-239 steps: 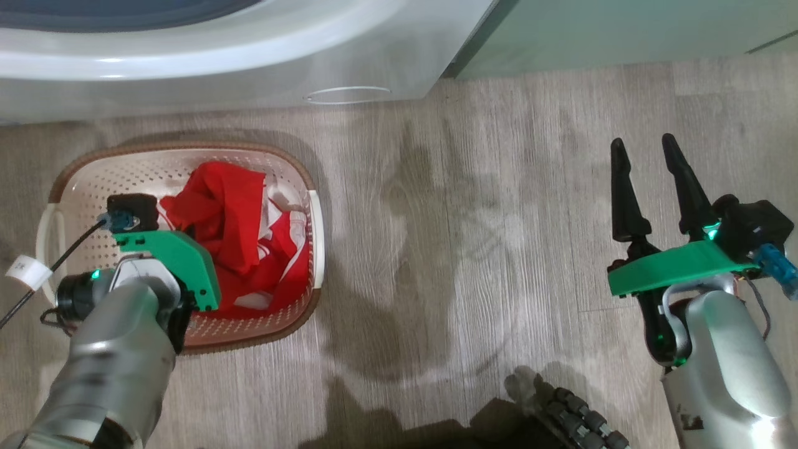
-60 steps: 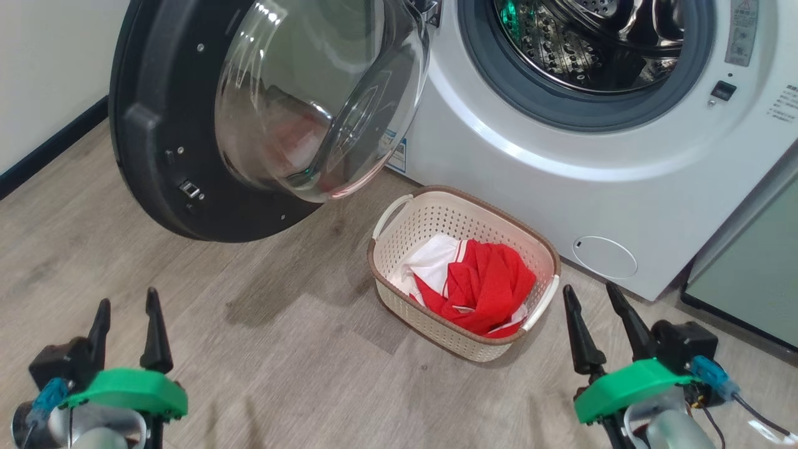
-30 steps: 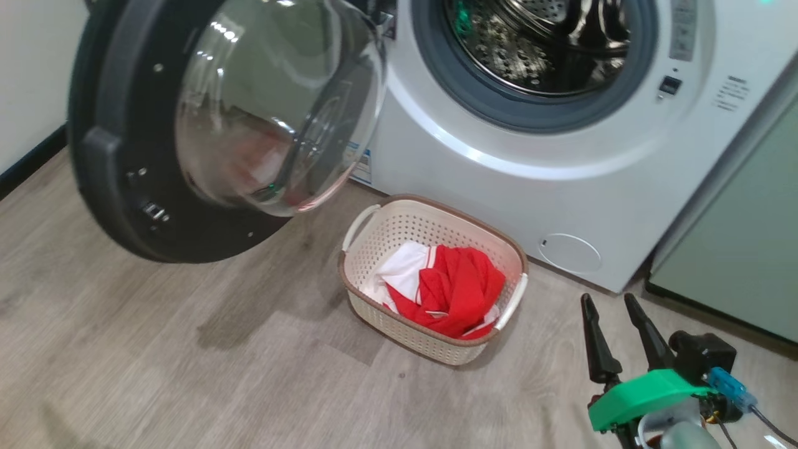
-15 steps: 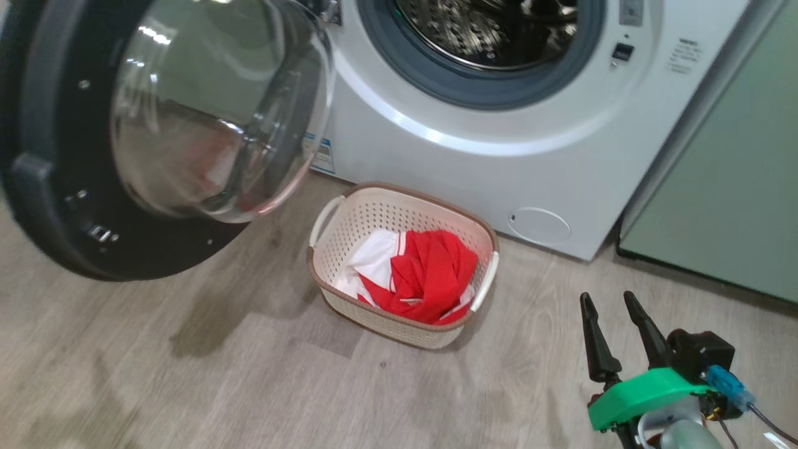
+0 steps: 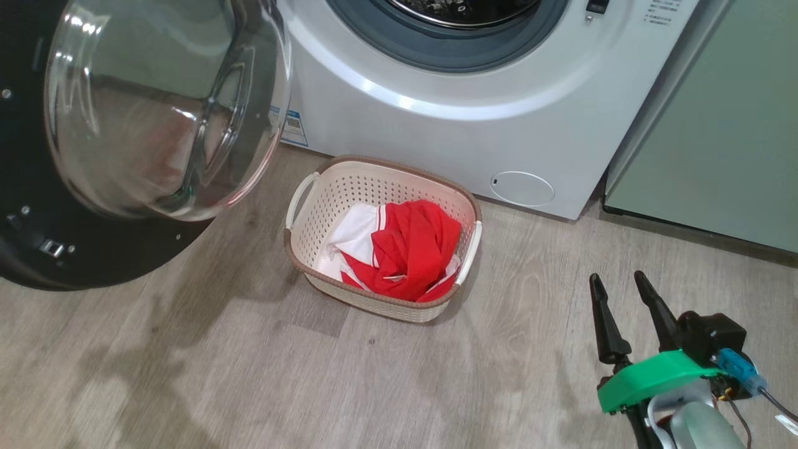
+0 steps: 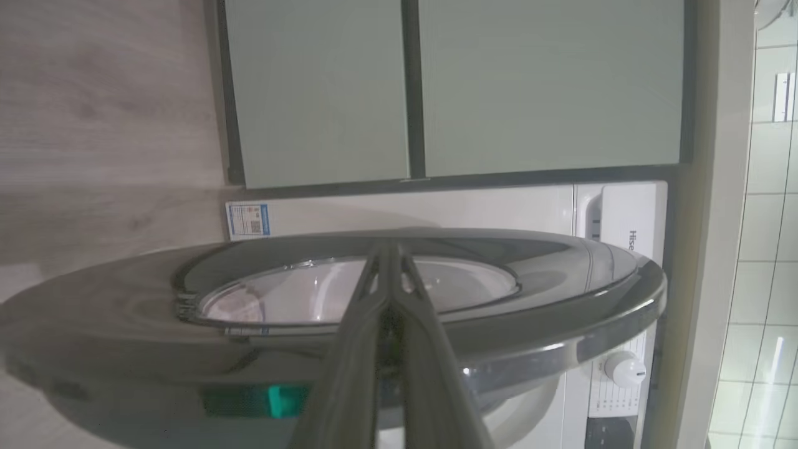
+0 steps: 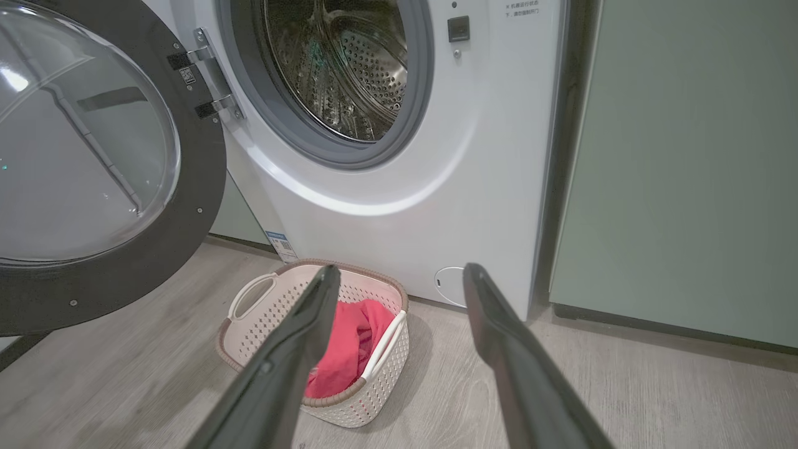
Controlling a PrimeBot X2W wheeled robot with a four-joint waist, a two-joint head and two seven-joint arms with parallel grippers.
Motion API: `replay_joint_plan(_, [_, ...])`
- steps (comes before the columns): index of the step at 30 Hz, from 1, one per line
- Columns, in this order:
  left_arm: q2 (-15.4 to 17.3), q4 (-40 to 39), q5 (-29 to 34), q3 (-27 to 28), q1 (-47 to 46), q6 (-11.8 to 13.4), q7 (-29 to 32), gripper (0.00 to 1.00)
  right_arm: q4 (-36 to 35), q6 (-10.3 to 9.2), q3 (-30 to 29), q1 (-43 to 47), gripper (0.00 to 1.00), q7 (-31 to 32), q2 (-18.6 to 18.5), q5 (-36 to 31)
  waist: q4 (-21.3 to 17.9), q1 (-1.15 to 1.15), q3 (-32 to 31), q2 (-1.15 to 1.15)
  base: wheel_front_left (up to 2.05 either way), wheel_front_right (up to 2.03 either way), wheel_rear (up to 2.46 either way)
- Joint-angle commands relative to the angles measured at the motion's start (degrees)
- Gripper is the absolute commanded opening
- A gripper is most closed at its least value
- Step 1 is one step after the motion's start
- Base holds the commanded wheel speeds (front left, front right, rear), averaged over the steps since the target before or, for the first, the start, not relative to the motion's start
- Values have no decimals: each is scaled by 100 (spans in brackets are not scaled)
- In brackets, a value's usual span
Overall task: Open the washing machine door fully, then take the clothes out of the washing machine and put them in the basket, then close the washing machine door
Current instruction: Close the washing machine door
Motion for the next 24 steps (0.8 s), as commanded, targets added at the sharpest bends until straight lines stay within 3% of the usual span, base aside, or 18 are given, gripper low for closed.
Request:
replay_joint_plan(1, [297, -291, -87, 35, 19, 32, 129, 0, -176, -4, 119, -135, 100, -36, -57, -43, -8, 0, 0, 0, 0, 0, 0])
replay_joint_plan(14, [-269, -1319, -274, -717, 325, 93, 1460, 0, -129, -4, 43, -61, 100, -36, -6, -58, 126, 0, -239, 0, 0, 0, 0])
replay_joint_plan(24, [-961, -1898, -564, -1024, 640, 83, 1975, 0, -116, -4, 14, 45, 100, -36, 81, -29, 103, 0, -447, 0, 0, 0, 0])
